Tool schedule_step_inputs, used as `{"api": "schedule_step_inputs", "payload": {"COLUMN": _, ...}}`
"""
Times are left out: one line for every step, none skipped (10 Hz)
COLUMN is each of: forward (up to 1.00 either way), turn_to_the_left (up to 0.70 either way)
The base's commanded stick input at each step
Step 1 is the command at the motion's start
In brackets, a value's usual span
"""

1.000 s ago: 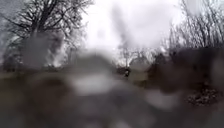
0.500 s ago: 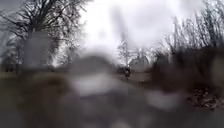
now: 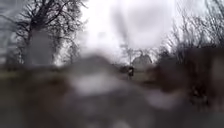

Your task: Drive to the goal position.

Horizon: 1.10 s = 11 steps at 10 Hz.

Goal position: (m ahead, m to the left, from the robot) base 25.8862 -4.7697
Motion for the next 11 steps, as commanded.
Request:
{"api": "schedule_step_inputs", "payload": {"forward": 0.85, "turn_to_the_left": 0.0}}
{"api": "schedule_step_inputs", "payload": {"forward": 0.85, "turn_to_the_left": 0.0}}
{"api": "schedule_step_inputs", "payload": {"forward": 0.85, "turn_to_the_left": 0.0}}
{"api": "schedule_step_inputs", "payload": {"forward": 0.85, "turn_to_the_left": 0.0}}
{"api": "schedule_step_inputs", "payload": {"forward": 0.85, "turn_to_the_left": 0.0}}
{"api": "schedule_step_inputs", "payload": {"forward": 0.85, "turn_to_the_left": 0.0}}
{"api": "schedule_step_inputs", "payload": {"forward": 0.85, "turn_to_the_left": 0.0}}
{"api": "schedule_step_inputs", "payload": {"forward": 0.85, "turn_to_the_left": 0.0}}
{"api": "schedule_step_inputs", "payload": {"forward": 0.85, "turn_to_the_left": 0.0}}
{"api": "schedule_step_inputs", "payload": {"forward": 0.85, "turn_to_the_left": 0.0}}
{"api": "schedule_step_inputs", "payload": {"forward": 0.85, "turn_to_the_left": 0.0}}
